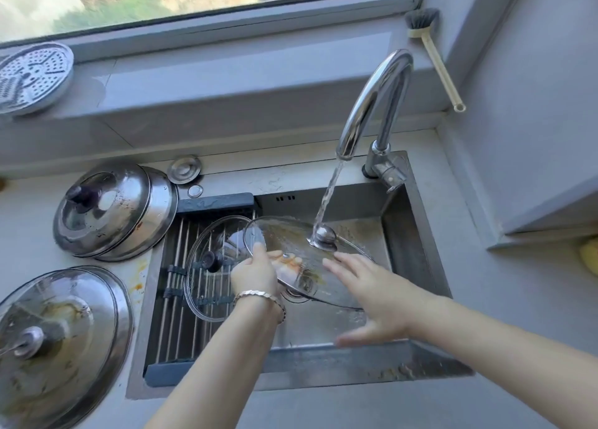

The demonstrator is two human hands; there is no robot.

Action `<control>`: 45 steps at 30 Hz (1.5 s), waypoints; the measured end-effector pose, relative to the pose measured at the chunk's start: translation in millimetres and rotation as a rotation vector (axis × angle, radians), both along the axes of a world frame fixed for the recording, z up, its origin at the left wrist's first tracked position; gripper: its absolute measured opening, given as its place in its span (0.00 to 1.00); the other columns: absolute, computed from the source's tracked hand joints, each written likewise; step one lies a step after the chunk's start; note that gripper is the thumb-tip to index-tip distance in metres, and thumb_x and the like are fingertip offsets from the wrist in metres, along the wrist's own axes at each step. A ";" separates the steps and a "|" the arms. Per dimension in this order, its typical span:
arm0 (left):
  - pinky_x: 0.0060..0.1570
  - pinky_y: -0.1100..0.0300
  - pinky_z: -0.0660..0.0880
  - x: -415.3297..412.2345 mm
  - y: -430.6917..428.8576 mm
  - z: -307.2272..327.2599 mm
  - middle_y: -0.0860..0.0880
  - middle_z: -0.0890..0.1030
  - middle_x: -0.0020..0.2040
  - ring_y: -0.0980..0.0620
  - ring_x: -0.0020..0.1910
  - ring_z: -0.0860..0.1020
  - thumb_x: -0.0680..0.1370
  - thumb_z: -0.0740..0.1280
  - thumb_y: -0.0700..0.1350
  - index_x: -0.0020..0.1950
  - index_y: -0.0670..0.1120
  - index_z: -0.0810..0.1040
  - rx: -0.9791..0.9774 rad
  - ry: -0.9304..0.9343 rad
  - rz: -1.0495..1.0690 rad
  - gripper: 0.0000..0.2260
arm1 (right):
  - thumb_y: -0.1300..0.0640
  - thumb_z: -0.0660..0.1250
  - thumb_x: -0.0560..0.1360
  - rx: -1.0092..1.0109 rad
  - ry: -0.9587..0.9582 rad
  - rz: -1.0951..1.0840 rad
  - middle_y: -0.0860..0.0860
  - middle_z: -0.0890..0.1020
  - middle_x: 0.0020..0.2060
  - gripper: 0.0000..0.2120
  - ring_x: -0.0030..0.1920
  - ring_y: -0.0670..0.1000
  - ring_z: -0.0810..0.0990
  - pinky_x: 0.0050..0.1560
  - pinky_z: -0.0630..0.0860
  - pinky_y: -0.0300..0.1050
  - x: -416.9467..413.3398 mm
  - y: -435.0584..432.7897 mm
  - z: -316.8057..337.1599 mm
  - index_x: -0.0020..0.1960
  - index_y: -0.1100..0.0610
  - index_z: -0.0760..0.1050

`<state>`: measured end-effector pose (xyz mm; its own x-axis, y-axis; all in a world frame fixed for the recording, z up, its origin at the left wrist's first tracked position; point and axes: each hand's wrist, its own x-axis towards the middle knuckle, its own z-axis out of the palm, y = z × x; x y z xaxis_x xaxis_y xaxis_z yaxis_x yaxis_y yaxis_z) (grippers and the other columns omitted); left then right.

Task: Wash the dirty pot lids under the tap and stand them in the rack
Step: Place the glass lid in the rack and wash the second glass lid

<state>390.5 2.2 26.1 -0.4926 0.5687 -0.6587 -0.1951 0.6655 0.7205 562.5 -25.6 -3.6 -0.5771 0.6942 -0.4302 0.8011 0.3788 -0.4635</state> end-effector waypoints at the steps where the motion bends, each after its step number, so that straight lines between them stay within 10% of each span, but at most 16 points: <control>1: 0.30 0.58 0.78 2.3 -0.8 3.4 0.42 0.76 0.32 0.49 0.24 0.78 0.81 0.57 0.44 0.35 0.38 0.72 0.008 -0.127 0.001 0.16 | 0.47 0.62 0.76 0.112 -0.010 0.009 0.57 0.58 0.74 0.36 0.74 0.54 0.59 0.71 0.58 0.44 -1.9 -2.4 -0.2 0.76 0.58 0.50; 3: 0.26 0.59 0.78 3.9 0.6 6.7 0.38 0.78 0.35 0.50 0.21 0.79 0.82 0.54 0.43 0.40 0.35 0.71 0.005 -0.353 0.007 0.16 | 0.70 0.59 0.68 0.295 0.008 -0.062 0.61 0.76 0.62 0.29 0.60 0.58 0.78 0.57 0.76 0.48 1.0 2.1 0.2 0.70 0.62 0.67; 6: 0.33 0.56 0.80 -2.3 -2.4 8.9 0.40 0.81 0.34 0.48 0.27 0.81 0.82 0.51 0.52 0.42 0.36 0.73 -0.156 -0.329 -0.254 0.23 | 0.68 0.56 0.74 0.273 0.039 -0.187 0.55 0.80 0.57 0.24 0.55 0.58 0.79 0.53 0.75 0.49 13.7 14.9 14.0 0.68 0.53 0.70; 11: 0.55 0.61 0.73 -24.1 -24.7 5.2 0.54 0.79 0.53 0.57 0.53 0.77 0.72 0.52 0.68 0.54 0.51 0.76 0.211 0.828 -1.084 0.26 | 0.57 0.57 0.78 0.271 -0.257 -0.072 0.54 0.80 0.44 0.10 0.47 0.58 0.77 0.38 0.62 0.43 17.1 35.0 40.5 0.58 0.53 0.73; 15: 0.68 0.66 0.54 -16.8 -34.7 -5.8 0.64 0.54 0.72 0.67 0.70 0.55 0.66 0.63 0.69 0.68 0.69 0.49 0.412 0.528 -1.431 0.35 | 0.55 0.58 0.78 0.231 -0.288 0.098 0.50 0.80 0.43 0.09 0.42 0.53 0.72 0.39 0.60 0.41 10.0 46.1 78.1 0.54 0.50 0.75; 20: 0.52 0.60 0.74 2.0 -32.7 -11.9 0.61 0.82 0.46 0.55 0.50 0.78 0.69 0.66 0.59 0.52 0.69 0.77 0.534 -0.031 -0.853 0.12 | 0.58 0.61 0.75 0.369 -0.191 0.219 0.48 0.81 0.44 0.12 0.44 0.50 0.74 0.40 0.64 0.41 -5.8 66.7 97.4 0.55 0.49 0.77; 24: 0.50 0.53 0.78 3.5 -30.1 -15.8 0.59 0.84 0.45 0.53 0.51 0.82 0.66 0.67 0.67 0.54 0.63 0.76 0.543 -0.095 -0.639 0.20 | 0.58 0.66 0.70 0.512 0.169 0.029 0.46 0.83 0.38 0.08 0.43 0.51 0.80 0.49 0.75 0.46 -10.1 80.3 73.9 0.46 0.52 0.82; 28: 0.42 0.59 0.80 6.3 -22.8 -7.0 0.48 0.82 0.47 0.50 0.46 0.82 0.78 0.58 0.51 0.59 0.54 0.75 0.459 -0.160 -0.359 0.12 | 0.52 0.63 0.77 0.399 0.569 -0.596 0.51 0.72 0.67 0.20 0.70 0.50 0.66 0.72 0.58 0.52 -23.9 83.5 25.5 0.68 0.53 0.68; 32: 0.35 0.55 0.80 11.8 -17.3 -3.2 0.45 0.84 0.41 0.49 0.36 0.82 0.79 0.56 0.53 0.52 0.56 0.76 0.366 -0.263 -0.185 0.10 | 0.43 0.49 0.80 0.261 0.423 -0.797 0.50 0.40 0.76 0.32 0.75 0.45 0.36 0.74 0.37 0.45 -62.0 70.5 -10.1 0.76 0.55 0.40; 36: 0.53 0.53 0.76 11.2 -9.5 -0.4 0.44 0.82 0.52 0.47 0.51 0.80 0.79 0.56 0.54 0.56 0.49 0.77 0.335 -0.211 -0.083 0.15 | 0.42 0.40 0.76 0.315 0.481 -0.343 0.43 0.42 0.73 0.28 0.74 0.42 0.38 0.73 0.35 0.42 -95.2 34.0 -14.3 0.73 0.49 0.42; 42: 0.38 0.48 0.80 1.5 -15.1 -2.4 0.42 0.84 0.43 0.44 0.39 0.84 0.79 0.53 0.58 0.55 0.54 0.75 0.298 -0.342 -0.036 0.15 | 0.38 0.38 0.76 0.335 0.064 -0.420 0.48 0.37 0.74 0.32 0.75 0.48 0.36 0.73 0.33 0.46 -57.5 77.2 -18.1 0.75 0.49 0.38; 45: 0.36 0.50 0.80 6.1 -12.4 -3.9 0.45 0.85 0.41 0.48 0.35 0.84 0.79 0.53 0.57 0.52 0.53 0.76 0.304 -0.337 -0.028 0.15 | 0.41 0.39 0.76 0.321 0.180 -0.347 0.48 0.37 0.74 0.30 0.73 0.46 0.33 0.74 0.34 0.48 -71.6 72.2 -4.8 0.75 0.51 0.37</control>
<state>396.6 -10.3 22.3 -0.2609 0.7710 -0.5809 -0.4375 0.4419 0.7831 490.9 46.6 -8.5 -0.3348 0.9390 -0.0782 0.8228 0.2509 -0.5099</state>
